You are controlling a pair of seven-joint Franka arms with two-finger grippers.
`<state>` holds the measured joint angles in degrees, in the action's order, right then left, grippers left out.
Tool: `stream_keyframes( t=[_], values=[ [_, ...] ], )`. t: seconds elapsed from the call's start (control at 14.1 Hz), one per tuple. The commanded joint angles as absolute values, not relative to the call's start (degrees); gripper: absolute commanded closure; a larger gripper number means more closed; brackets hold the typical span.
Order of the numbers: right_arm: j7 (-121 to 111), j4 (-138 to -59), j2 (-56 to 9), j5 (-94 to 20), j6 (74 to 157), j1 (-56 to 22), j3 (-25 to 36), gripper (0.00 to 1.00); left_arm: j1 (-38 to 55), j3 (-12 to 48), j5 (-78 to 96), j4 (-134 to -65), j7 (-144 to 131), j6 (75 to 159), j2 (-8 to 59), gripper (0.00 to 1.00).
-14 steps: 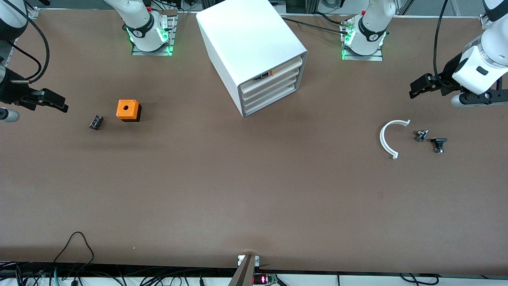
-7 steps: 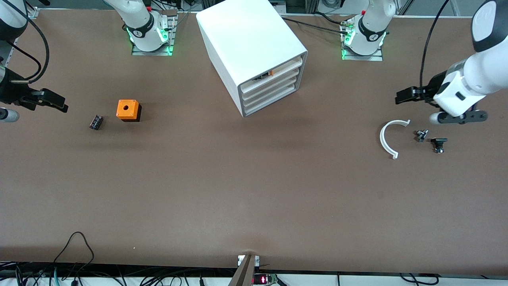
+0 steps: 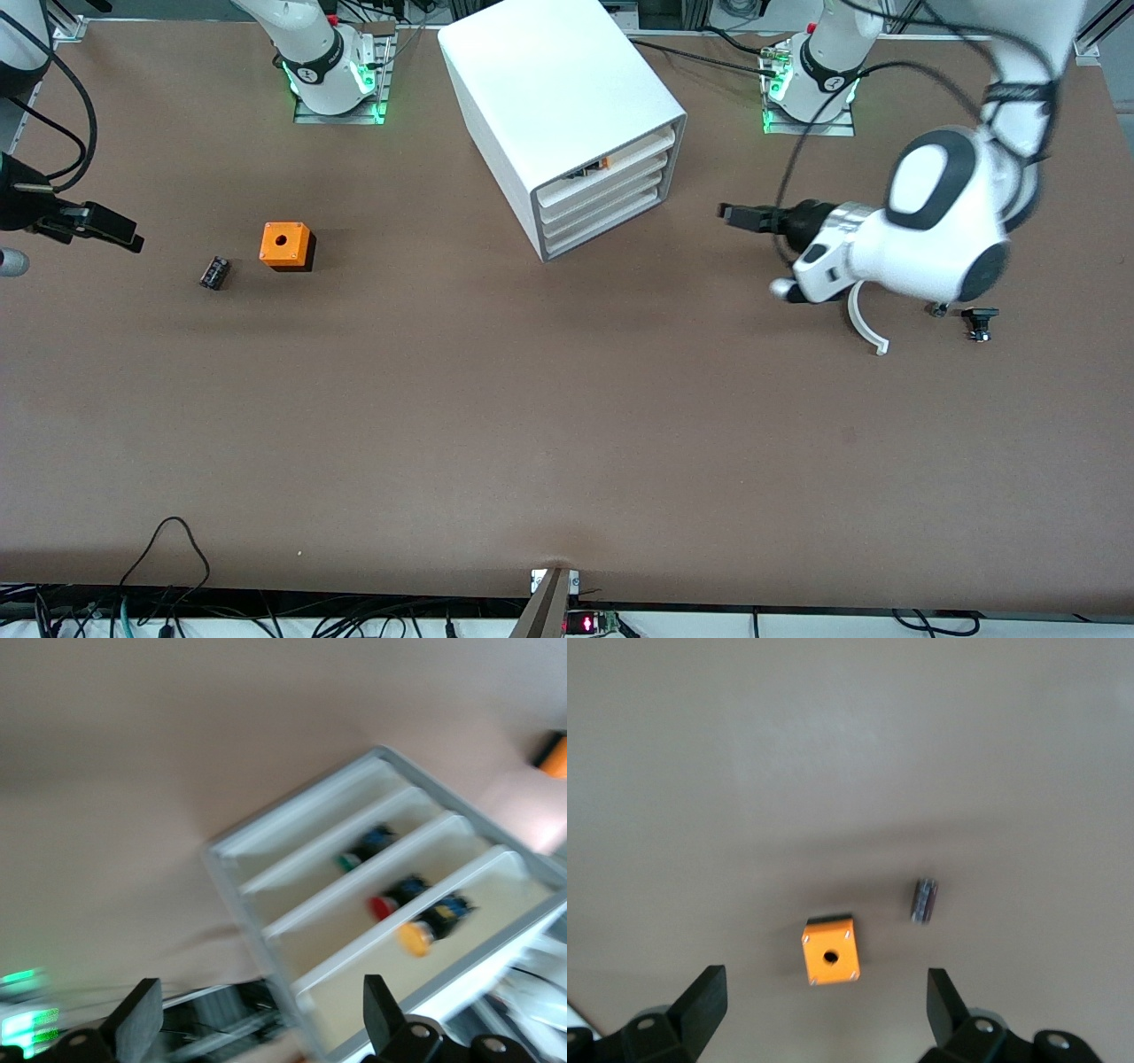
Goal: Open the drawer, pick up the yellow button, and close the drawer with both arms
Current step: 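Reach the left gripper to the cabinet drawer handle and grasp it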
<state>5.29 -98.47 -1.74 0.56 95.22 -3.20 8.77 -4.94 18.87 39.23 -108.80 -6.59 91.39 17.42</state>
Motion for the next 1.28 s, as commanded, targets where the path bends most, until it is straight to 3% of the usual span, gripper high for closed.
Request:
stream_keyframes(
  t=[0.0,0.21,0.5,0.57,0.64,0.71,0.78,1.2],
  values=[
    [14.1,-97.8,-0.6,0.4,91.1,-3.3,4.6,0.00,-4.3,21.8,49.4,-114.9,2.0,96.2,19.0,0.00],
    [14.1,-96.0,-1.4,0.5,91.8,-3.3,0.9,0.00,-2.7,24.5,53.9,-118.4,6.6,96.5,18.8,0.00],
    [11.0,-94.9,-2.9,3.6,92.3,-2.9,1.1,0.00,-2.7,28.0,56.8,-124.3,13.0,97.2,18.4,0.01],
    [7.9,-94.7,-3.2,4.0,92.2,-2.6,1.1,0.00,-2.7,28.4,57.2,-125.8,15.0,98.3,18.4,0.08],
    [5.6,-94.6,-3.7,3.3,92.9,-2.5,1.2,0.00,-2.7,28.5,57.4,-126.6,16.5,99.3,18.4,0.26],
    [3.4,-93.8,-5.3,3.1,95.4,-2.5,1.3,0.00,-2.7,28.5,57.4,-127.1,17.0,99.8,18.4,0.69],
    [-0.1,-91.3,-7.5,3.0,97.7,-3.3,0.8,0.00,-2.7,28.5,57.3,-127.0,17.0,99.8,18.3,1.00],
    [-6.1,-81.0,-17.4,0.8,102.5,-14.7,-2.2,0.00,-7.4,23.7,55.5,-122.6,16.7,105.3,17.1,1.00]
  ],
)
